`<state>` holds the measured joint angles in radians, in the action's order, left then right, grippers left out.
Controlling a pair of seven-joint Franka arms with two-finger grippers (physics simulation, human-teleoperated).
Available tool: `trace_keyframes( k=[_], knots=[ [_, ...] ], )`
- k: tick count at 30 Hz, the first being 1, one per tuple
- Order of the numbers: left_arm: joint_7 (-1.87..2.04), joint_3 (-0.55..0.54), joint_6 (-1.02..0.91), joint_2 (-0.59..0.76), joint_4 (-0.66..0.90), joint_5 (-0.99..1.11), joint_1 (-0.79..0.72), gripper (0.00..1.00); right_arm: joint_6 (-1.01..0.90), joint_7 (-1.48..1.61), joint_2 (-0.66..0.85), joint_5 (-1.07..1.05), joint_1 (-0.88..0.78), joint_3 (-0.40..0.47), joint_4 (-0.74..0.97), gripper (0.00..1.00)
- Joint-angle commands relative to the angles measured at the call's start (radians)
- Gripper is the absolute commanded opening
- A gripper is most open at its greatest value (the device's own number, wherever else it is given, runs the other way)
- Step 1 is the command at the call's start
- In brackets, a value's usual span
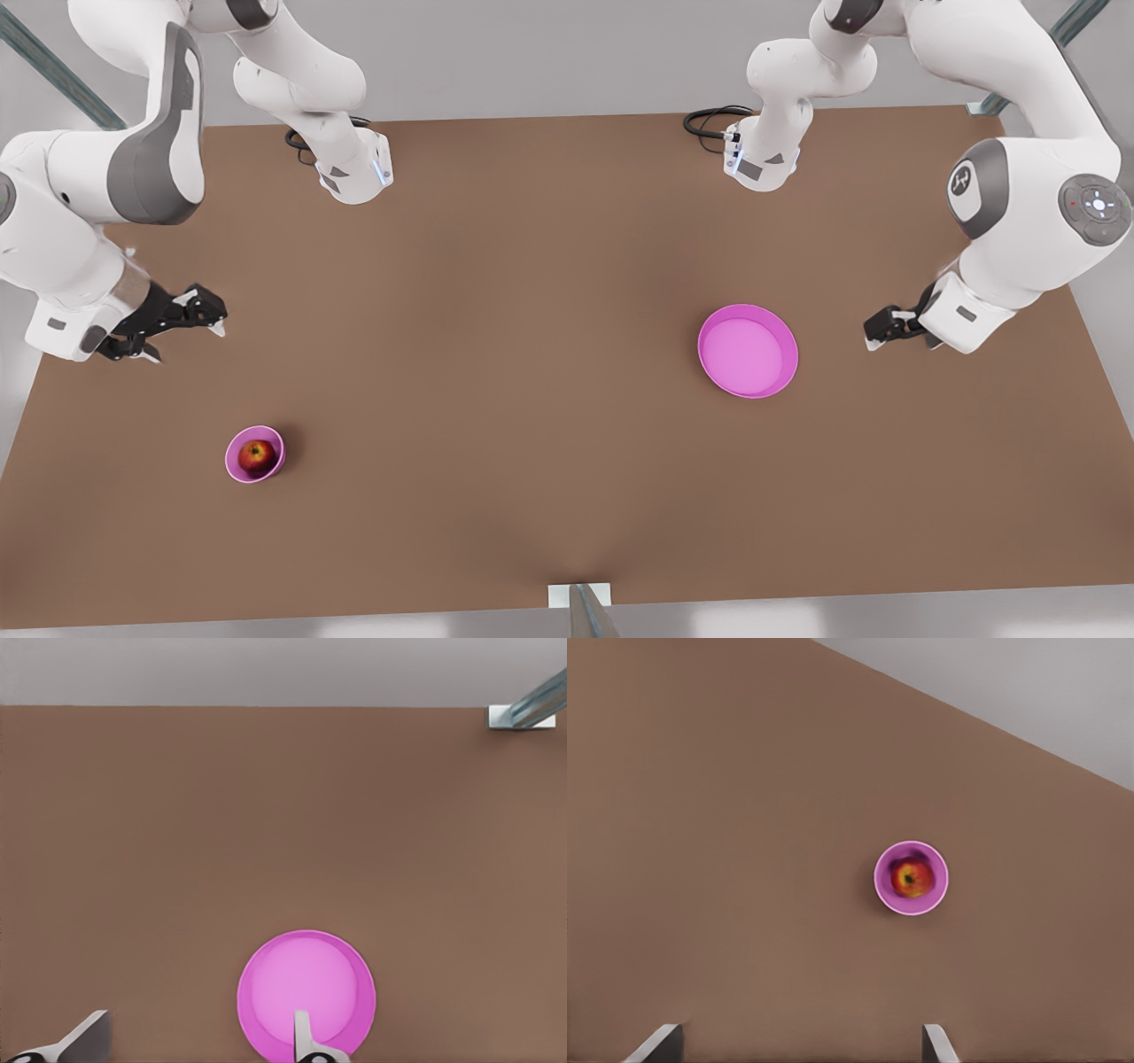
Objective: Use the left arm to pick up the apple from the plate, transfer it to the gripper of the right arm, and then use the right arm to place it into the bowl
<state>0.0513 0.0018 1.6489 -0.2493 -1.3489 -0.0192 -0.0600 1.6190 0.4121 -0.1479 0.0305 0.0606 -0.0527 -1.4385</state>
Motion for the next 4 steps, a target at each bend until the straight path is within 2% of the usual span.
trace_keyframes(
  k=[1,4],
  knots=[
    [-0.010,0.000,-0.031,-0.007,0.011,0.008,0.000,1.00,-0.054,-0.443,-0.002,-0.018,-0.018,0.002,0.003,1.00],
    [-0.010,0.000,-0.077,-0.048,0.077,0.008,-0.001,1.00,-0.056,-0.443,-0.002,-0.032,-0.018,-0.001,0.003,1.00]
  ],
)
